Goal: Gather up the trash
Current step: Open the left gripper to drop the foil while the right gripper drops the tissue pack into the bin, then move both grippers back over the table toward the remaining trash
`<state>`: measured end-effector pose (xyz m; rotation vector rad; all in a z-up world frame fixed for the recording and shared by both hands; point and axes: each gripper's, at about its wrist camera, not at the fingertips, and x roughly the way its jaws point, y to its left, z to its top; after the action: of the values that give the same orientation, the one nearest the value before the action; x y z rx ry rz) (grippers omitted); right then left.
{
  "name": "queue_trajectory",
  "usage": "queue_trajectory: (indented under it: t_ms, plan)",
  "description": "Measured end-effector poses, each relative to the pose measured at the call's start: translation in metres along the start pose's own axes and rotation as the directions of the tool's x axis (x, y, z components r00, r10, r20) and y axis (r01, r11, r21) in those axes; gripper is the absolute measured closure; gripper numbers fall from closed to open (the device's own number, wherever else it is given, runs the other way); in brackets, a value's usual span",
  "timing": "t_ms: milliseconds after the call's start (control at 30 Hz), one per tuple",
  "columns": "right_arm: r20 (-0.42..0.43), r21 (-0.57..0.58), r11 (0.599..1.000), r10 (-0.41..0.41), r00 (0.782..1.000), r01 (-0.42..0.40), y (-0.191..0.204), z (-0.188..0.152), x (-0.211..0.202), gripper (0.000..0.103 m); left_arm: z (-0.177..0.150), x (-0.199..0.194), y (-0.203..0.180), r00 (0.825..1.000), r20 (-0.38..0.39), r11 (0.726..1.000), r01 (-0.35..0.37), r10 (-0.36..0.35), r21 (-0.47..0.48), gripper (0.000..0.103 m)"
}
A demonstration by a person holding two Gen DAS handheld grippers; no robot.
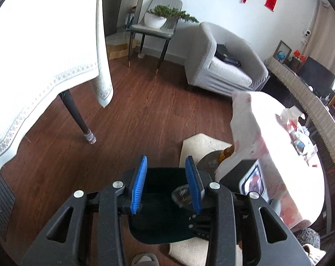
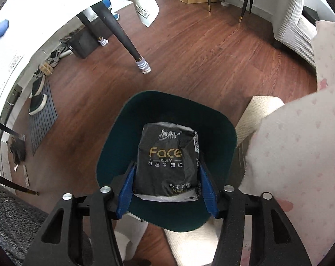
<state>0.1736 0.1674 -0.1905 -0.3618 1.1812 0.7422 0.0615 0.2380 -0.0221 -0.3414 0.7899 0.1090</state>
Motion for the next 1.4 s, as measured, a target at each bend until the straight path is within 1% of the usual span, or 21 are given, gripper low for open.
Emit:
queue_trajectory:
  t_ms: [33, 100, 233, 333, 467, 567, 600, 767, 867, 967, 1067, 1267, 1333, 1400]
  plan:
    - [0.006, 0.002, 1.0, 0.008, 1.0, -0.008, -0.001, -0.001, -0.002, 0.037, 0.002, -0.003, -0.002, 1.0, 0.009, 1.0, 0.001, -0.001, 0.0, 0.065]
    - [0.021, -0.001, 1.0, 0.015, 1.0, -0.015, -0.004, -0.004, -0.008, 0.034, 0.006, -0.006, -0.007, 1.0, 0.024, 1.0, 0.004, -0.004, 0.004, 0.065]
    - [0.051, -0.023, 0.999, 0.027, 0.998, -0.026, -0.002, -0.008, -0.024, 0.034, 0.013, -0.009, -0.018, 0.999, 0.038, 1.0, 0.005, -0.005, 0.018, 0.065]
    - [0.078, -0.035, 0.998, 0.051, 0.996, -0.049, 0.0, -0.01, -0.04, 0.034, 0.018, -0.013, -0.027, 0.998, 0.055, 1.0, 0.016, -0.017, 0.024, 0.065]
    - [0.153, -0.088, 0.994, 0.083, 0.985, -0.07, 0.007, -0.014, -0.075, 0.034, 0.025, -0.022, -0.045, 0.994, 0.105, 0.998, 0.021, -0.028, 0.064, 0.057]
    - [0.204, -0.113, 0.991, 0.092, 0.975, -0.069, 0.01, -0.018, -0.098, 0.034, 0.029, -0.027, -0.058, 0.99, 0.134, 0.995, 0.027, -0.04, 0.095, 0.056]
    - [0.221, -0.122, 0.99, 0.092, 0.971, -0.066, 0.011, -0.019, -0.106, 0.034, 0.031, -0.028, -0.061, 0.989, 0.139, 0.995, 0.032, -0.046, 0.099, 0.054]
    - [0.299, -0.14, 0.99, 0.059, 0.952, -0.018, 0.005, -0.028, -0.142, 0.034, 0.034, -0.026, -0.08, 0.988, 0.147, 0.992, 0.037, -0.054, 0.117, 0.053]
    - [0.348, -0.121, 0.993, 0.036, 0.937, 0.007, -0.009, -0.036, -0.163, 0.034, 0.035, -0.025, -0.093, 0.986, 0.149, 0.99, 0.054, -0.072, 0.127, 0.049]
    - [0.382, -0.082, 0.996, -0.006, 0.924, 0.04, -0.028, -0.045, -0.179, 0.034, 0.036, -0.022, -0.106, 0.985, 0.147, 0.989, 0.075, -0.094, 0.13, 0.046]
    - [0.397, -0.037, 0.998, -0.04, 0.917, 0.06, -0.051, -0.055, -0.191, 0.033, 0.035, -0.017, -0.122, 0.982, 0.134, 0.983, 0.114, -0.134, 0.148, 0.043]
    - [0.423, 0.044, 0.994, -0.112, 0.899, 0.103, -0.094, -0.08, -0.215, 0.028, 0.027, -0.002, -0.168, 0.98, 0.098, 0.965, 0.149, -0.173, 0.216, 0.038]
    - [0.424, 0.076, 0.99, -0.139, 0.895, 0.118, -0.109, -0.087, -0.22, 0.028, 0.024, 0.004, -0.186, 0.979, 0.08, 0.954, 0.163, -0.188, 0.251, 0.036]
    - [0.424, 0.106, 0.983, -0.179, 0.888, 0.148, -0.119, -0.095, -0.226, 0.028, 0.02, 0.01, -0.204, 0.979, 0.069, 0.943, 0.166, -0.193, 0.29, 0.034]
